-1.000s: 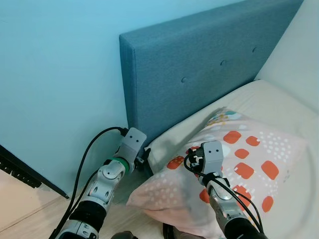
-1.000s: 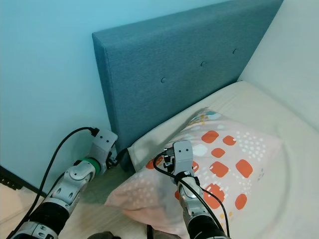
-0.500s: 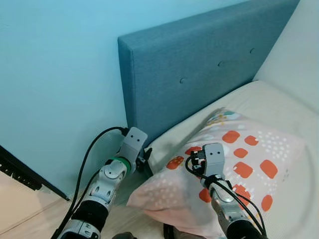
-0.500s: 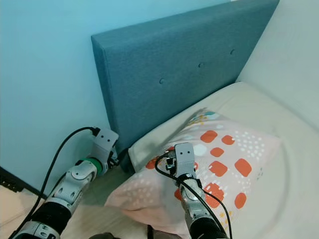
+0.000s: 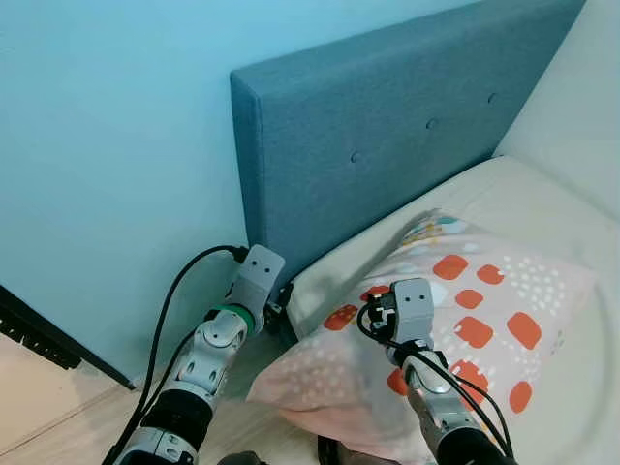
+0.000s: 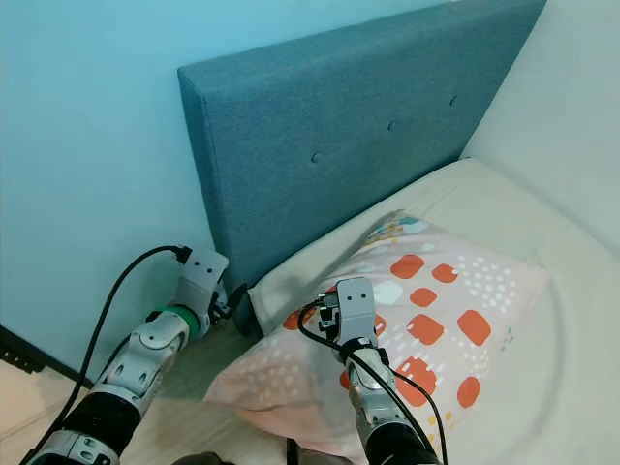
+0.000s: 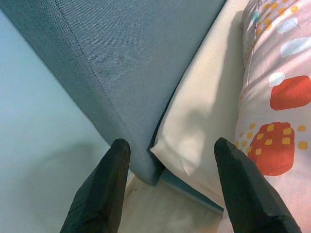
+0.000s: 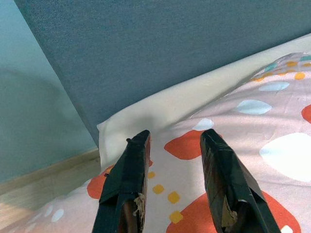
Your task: Clean up the room
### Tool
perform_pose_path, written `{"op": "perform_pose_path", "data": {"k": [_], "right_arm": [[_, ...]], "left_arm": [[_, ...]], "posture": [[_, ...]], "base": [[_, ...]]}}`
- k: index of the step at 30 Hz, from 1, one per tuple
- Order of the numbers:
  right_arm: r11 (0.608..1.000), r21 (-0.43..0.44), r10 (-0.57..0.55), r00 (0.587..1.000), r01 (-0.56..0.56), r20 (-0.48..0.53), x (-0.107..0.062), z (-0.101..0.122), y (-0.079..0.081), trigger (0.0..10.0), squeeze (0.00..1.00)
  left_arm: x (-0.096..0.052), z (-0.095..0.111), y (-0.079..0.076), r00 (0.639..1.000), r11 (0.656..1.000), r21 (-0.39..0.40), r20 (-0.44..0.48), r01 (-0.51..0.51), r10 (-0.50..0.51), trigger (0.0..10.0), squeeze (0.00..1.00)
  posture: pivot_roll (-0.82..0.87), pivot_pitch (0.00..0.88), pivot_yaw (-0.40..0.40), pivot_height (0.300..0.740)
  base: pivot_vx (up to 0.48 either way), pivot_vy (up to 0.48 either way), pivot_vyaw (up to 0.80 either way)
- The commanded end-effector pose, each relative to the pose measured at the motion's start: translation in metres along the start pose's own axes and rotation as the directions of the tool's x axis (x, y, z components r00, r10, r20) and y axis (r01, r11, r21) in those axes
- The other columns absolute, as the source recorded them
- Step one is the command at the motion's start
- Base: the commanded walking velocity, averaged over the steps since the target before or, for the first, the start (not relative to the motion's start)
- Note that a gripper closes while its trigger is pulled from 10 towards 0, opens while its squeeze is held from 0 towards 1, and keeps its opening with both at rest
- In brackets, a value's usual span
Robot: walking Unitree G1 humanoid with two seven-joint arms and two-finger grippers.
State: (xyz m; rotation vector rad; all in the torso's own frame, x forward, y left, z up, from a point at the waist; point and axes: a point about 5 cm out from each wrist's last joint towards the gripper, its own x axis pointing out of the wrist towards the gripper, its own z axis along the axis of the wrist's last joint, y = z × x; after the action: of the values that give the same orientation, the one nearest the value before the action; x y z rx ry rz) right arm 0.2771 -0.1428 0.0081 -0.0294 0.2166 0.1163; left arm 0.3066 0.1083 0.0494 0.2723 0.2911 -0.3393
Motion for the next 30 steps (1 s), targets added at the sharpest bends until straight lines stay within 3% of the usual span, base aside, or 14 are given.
{"op": "perform_pose_path", "data": {"k": [1, 9, 30], "right_arm": [[1.000, 0.001, 0.000, 1.000, 0.000, -0.006, -0.0017, -0.0021, -0.0010, 10.0, 0.00], [1.000, 0.001, 0.005, 1.000, -0.005, -0.006, -0.0010, -0.0016, -0.0005, 10.0, 0.00], [1.000, 0.001, 0.010, 1.000, -0.010, -0.010, 0.0000, -0.0014, 0.0005, 10.0, 0.00]], "left_arm": [[0.0006, -0.0001, -0.0002, 1.000, 1.000, -0.004, 0.000, -0.007, 0.007, 10.0, 0.00], [0.0004, -0.0005, 0.0015, 1.000, 1.000, -0.004, -0.002, -0.020, 0.020, 10.0, 0.00], [0.0007, 0.0014, 0.0042, 0.999, 0.999, -0.007, 0.005, -0.035, 0.036, 10.0, 0.00]], "posture": [[-0.04, 0.030, 0.009, 0.740], [-0.04, 0.028, 0.008, 0.740], [-0.03, 0.023, 0.011, 0.740]], "base": [[0.000, 0.000, 0.00], [0.000, 0.000, 0.00], [-0.393, 0.000, 0.00]]}}
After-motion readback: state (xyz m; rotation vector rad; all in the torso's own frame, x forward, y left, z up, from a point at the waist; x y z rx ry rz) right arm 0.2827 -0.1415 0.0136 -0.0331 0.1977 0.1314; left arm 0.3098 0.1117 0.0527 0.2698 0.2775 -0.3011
